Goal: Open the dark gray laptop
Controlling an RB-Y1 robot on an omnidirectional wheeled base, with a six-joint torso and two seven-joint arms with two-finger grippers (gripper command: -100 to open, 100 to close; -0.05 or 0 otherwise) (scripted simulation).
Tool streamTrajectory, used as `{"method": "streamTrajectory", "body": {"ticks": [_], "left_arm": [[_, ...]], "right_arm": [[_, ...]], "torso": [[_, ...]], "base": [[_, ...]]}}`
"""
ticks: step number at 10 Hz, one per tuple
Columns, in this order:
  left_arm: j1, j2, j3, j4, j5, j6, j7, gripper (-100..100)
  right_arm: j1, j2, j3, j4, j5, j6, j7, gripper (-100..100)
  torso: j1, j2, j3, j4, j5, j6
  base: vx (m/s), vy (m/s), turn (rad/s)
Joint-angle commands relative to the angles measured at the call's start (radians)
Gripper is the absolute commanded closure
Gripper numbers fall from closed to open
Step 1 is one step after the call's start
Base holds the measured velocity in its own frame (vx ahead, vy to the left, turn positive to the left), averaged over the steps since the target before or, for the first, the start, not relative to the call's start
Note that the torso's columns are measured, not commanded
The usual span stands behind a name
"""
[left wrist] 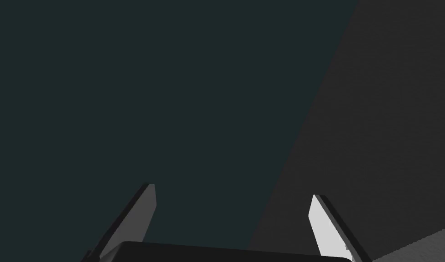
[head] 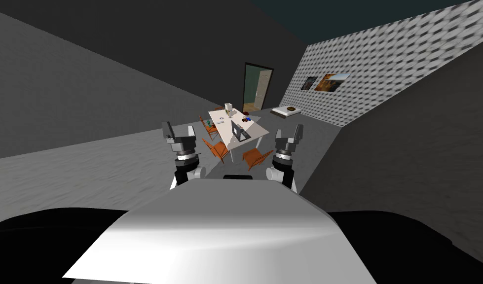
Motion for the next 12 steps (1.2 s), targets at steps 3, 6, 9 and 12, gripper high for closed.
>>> {"method": "streamTrajectory", "body": {"ticks": [3,6,9,12], "left_arm": [[0.0,0.0,0.0,0.0,0.0,0.0,0.0,0],[0.0,0.0,0.0,0.0,0.0,0.0,0.0,0],[0.0,0.0,0.0,0.0,0.0,0.0,0.0,0],[0.0,0.0,0.0,0.0,0.0,0.0,0.0,0]], "right_arm": [[0.0,0.0,0.0,0.0,0.0,0.0,0.0,0],[0.0,0.0,0.0,0.0,0.0,0.0,0.0,0],[0.0,0.0,0.0,0.0,0.0,0.0,0.0,0],[-0.016,-0.082,0.012,0.008,-0.053,0.01,-0.037,-100]], "torso": [[0.0,0.175,-0.351,0.176,0.0,0.0],[0.0,0.396,-0.792,0.396,0.0,0.0],[0.0,0.618,-1.234,0.617,0.0,0.0],[0.0,0.734,-1.471,0.734,0.0,0.0]], "base": [[0.0,0.0,0.0],[0.0,0.0,0.0],[0.0,0.0,0.0],[0.017,0.009,0.005]]}}
